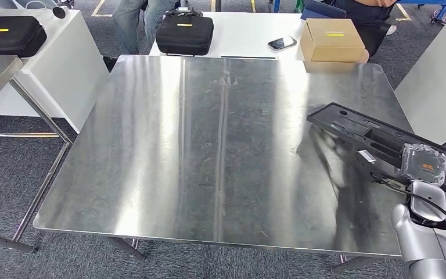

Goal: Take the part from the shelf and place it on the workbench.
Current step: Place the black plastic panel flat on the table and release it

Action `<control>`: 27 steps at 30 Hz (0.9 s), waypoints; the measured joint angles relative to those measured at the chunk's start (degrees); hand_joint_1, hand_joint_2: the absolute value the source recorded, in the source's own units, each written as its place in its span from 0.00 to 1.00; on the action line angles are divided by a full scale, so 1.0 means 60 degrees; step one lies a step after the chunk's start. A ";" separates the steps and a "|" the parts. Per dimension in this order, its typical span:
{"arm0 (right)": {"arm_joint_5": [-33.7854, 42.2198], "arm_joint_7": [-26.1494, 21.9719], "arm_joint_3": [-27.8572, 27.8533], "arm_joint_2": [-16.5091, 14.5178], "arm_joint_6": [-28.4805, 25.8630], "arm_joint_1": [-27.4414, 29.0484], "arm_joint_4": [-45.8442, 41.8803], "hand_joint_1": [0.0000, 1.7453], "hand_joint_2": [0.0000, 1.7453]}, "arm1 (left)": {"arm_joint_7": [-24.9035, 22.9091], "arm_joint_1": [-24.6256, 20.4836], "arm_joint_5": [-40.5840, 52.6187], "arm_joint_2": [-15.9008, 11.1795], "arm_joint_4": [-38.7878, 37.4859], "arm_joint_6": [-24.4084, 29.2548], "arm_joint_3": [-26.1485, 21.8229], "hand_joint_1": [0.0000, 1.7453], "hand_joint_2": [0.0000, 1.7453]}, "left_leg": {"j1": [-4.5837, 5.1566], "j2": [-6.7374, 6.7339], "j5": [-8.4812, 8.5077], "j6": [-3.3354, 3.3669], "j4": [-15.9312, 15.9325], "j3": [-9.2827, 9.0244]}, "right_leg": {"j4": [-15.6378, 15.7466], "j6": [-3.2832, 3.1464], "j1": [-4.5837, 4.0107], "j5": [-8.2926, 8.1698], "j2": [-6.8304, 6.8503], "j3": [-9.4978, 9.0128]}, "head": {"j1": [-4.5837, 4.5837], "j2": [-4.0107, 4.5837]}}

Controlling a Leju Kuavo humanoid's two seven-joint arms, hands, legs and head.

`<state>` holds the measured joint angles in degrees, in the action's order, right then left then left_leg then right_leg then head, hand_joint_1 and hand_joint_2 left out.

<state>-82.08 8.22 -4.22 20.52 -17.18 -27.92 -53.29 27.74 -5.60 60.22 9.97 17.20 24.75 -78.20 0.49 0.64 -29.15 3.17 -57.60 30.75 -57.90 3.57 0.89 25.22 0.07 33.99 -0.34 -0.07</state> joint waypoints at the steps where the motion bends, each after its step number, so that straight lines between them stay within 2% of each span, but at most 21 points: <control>1: -0.0009 0.0004 0.0055 -0.0025 -0.0003 -0.0077 0.0132 1.00 1.00 | 0.0000 0.0002 -0.0007 -0.0003 0.0000 -0.0002 0.0000 0.00 1.00 | 0.0003 0.0005 0.0001 -0.0002 0.0000 0.0002 | -0.0001 0.0000 0.0000 0.0000 0.0003 -0.0001 | -0.0001 0.0000; 12: -0.0467 0.0027 0.0364 -0.0162 -0.0043 -0.0460 0.0655 1.00 1.00 | -0.0015 0.0003 -0.0261 -0.0047 0.0000 -0.0133 -0.0013 0.00 1.00 | 0.0099 -0.0009 -0.0006 0.0010 -0.0002 0.0009 | 0.0011 0.0003 0.0019 0.0000 0.0001 -0.0021 | -0.0004 0.0000; 19: -0.0604 -0.0630 0.0692 -0.0459 -0.0025 -0.0929 0.0315 1.00 1.00 | -0.0119 -0.0003 -0.0349 -0.0094 0.0002 -0.0229 -0.0020 0.00 1.00 | 0.0109 -0.0010 -0.0008 0.0015 -0.0003 0.0005 | 0.0014 0.0006 0.0033 -0.0003 0.0000 -0.0024 | -0.0002 0.0000; 23: -0.0442 -0.1011 0.0995 -0.0784 0.0229 -0.1366 -0.0200 0.00 0.00 | -0.0231 -0.0015 -0.0441 -0.0133 0.0004 -0.0361 -0.0020 0.00 1.00 | 0.0105 -0.0007 -0.0005 0.0012 -0.0003 -0.0005 | 0.0012 0.0006 0.0029 -0.0003 -0.0001 -0.0019 | -0.0002 0.0000; 27: -0.0125 -0.1211 0.1245 -0.1011 0.0330 -0.1649 -0.0605 0.00 0.00 | -0.0556 -0.0034 -0.0682 -0.0141 0.0005 -0.0224 -0.0024 0.00 0.00 | 0.0104 -0.0004 -0.0004 0.0011 -0.0002 -0.0009 | 0.0012 0.0006 0.0027 -0.0003 0.0001 -0.0020 | -0.0001 0.0000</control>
<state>-82.83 0.96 3.25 14.46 -15.21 -37.81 -56.92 24.40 -5.81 56.13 9.12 17.23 23.40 -78.35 1.11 0.62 -29.17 3.24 -57.61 30.69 -57.83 3.61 1.05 25.21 0.07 33.87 -0.34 -0.07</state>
